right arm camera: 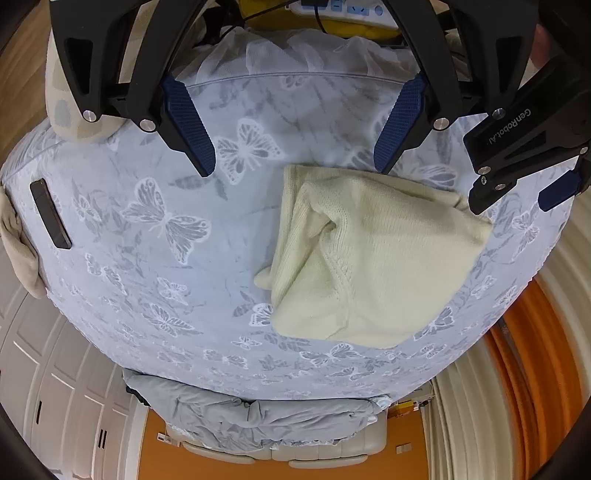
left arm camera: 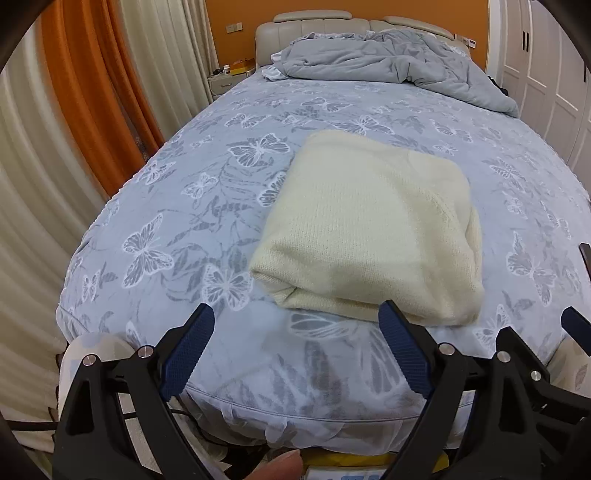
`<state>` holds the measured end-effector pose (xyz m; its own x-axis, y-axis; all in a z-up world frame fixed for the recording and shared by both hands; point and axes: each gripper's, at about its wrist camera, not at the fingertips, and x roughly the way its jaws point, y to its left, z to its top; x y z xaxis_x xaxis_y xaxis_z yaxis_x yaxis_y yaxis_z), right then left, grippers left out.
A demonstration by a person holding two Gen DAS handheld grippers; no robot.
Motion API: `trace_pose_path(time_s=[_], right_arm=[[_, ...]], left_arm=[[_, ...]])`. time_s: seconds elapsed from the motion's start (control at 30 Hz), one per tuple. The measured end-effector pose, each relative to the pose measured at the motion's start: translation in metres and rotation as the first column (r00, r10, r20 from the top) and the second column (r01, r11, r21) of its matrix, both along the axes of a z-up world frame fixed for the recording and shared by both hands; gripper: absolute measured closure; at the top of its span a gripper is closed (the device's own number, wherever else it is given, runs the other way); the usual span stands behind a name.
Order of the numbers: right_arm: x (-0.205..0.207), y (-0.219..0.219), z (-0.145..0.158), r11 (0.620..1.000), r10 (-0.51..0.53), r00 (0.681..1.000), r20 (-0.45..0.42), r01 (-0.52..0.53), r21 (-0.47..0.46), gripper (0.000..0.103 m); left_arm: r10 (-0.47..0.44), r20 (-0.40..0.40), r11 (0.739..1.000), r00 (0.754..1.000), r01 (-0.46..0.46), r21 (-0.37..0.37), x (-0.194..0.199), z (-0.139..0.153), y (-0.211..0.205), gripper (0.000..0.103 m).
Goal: Fold small clothes
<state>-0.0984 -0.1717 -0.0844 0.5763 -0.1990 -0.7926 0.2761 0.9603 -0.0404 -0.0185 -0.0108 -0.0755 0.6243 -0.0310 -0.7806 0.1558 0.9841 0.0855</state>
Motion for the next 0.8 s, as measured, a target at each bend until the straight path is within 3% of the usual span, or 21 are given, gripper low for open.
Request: trace_pose_path(time_s=[0.8], right_arm=[[-0.0033, 0.0025, -0.0038, 1.000, -0.015, 1.000, -0.011, 0.016, 0.010, 0.017]], left_arm=[[-0.005, 0.015, 1.000, 1.000, 0.005, 0.026, -0.0013, -0.0014, 0.0014, 0.015]])
